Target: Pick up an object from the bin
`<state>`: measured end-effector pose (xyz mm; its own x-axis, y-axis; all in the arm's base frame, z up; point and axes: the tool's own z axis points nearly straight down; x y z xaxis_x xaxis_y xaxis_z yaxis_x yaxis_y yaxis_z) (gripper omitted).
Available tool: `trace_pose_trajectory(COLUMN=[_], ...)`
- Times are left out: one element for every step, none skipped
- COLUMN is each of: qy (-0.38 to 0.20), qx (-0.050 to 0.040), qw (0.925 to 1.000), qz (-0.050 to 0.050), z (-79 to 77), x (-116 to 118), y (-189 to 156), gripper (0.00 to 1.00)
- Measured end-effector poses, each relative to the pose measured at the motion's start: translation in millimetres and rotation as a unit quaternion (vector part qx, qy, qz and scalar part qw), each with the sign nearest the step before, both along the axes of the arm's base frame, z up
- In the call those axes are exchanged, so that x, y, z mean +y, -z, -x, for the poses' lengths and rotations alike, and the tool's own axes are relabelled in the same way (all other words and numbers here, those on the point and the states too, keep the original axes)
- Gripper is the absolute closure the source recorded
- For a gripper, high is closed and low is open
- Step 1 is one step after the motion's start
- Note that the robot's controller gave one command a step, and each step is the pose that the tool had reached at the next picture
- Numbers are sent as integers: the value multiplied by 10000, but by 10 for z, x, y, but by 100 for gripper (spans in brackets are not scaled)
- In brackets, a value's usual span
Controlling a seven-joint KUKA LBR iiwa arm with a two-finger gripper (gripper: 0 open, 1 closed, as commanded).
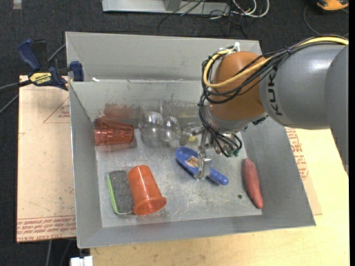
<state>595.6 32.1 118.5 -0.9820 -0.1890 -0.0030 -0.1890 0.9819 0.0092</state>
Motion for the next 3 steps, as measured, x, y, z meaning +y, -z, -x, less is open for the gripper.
trace_pose_trajectory(qy=[-1494, 492, -489], qx=[-23, -5, -31], qw=[9888, 9988, 9988], qz=[0, -8, -10], z=[-236, -225, -178], x=[15, -141, -228], y=[125, 330, 423], gripper=[0, 0, 0])
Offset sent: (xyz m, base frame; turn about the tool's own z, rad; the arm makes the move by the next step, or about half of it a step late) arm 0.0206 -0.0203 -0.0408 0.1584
